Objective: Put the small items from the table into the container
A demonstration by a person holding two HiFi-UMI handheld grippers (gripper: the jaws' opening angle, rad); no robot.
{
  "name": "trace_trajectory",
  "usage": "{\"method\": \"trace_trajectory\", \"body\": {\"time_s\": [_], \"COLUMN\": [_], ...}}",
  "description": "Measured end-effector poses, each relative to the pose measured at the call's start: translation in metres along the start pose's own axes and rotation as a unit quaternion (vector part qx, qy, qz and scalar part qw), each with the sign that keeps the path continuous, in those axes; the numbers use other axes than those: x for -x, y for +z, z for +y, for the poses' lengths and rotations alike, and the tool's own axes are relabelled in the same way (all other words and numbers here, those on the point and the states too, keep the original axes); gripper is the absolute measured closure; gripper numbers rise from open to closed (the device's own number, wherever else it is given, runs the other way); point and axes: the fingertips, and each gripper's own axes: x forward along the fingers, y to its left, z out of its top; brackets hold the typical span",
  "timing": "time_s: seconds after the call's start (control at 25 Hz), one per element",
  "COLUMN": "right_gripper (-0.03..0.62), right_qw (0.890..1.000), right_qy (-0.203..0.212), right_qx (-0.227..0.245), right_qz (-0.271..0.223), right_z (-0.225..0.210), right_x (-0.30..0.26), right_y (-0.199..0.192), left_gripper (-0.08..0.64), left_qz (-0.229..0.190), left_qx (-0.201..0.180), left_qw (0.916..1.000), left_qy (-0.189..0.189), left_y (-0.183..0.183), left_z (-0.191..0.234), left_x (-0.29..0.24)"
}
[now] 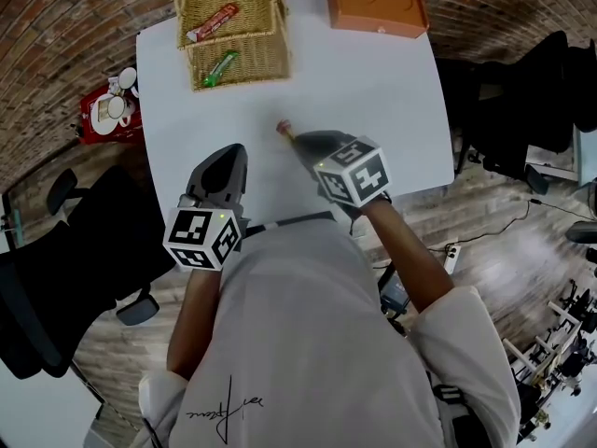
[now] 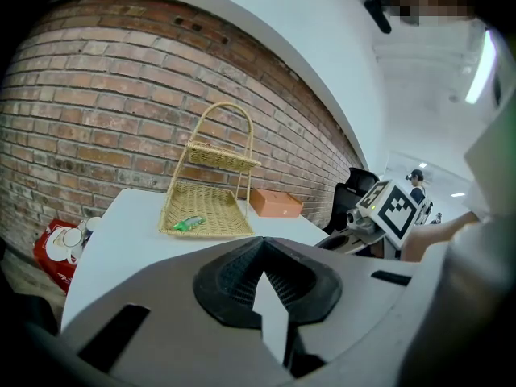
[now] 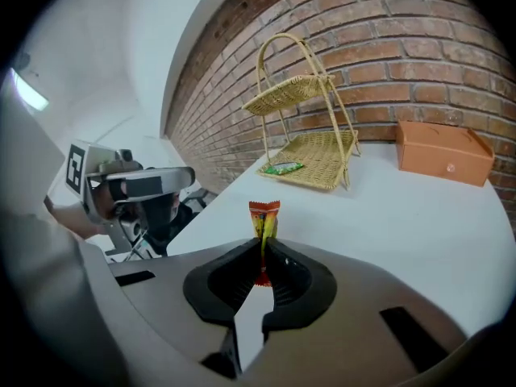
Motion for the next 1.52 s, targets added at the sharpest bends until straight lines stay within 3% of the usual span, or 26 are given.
{"method": "trace_trajectory", "body": {"time_s": [0.32,1.04,1.52], "right_gripper": [0.558,0.558,0.558], "right_qw": [0.999,0.993,0.986], "right_qy": [0.034,0.054,0.057], "right_qx": [-0.009,0.082,0.125], "right_qz": [-0.037,-0.07,-0.091], "right_z": [0.009,0.047,0.044], "right_x": [0.022,0.05,0.058], "right_y": [0.034,0.084,0.135], "left_gripper": [0.551,0.551,0.551], "left_qz": [-0.004,-0.024,-0.042], "left_qx": [0.001,0.015,0.025], "left_qw": [1.0,0.9995,0.9984], "left_qy": [0.004,0.016,0.029], "left_y": [0.0,0.004,0.016], "left_z": [0.002,0.01,0.016], "left_x": [0.004,0.007,0.001]}}
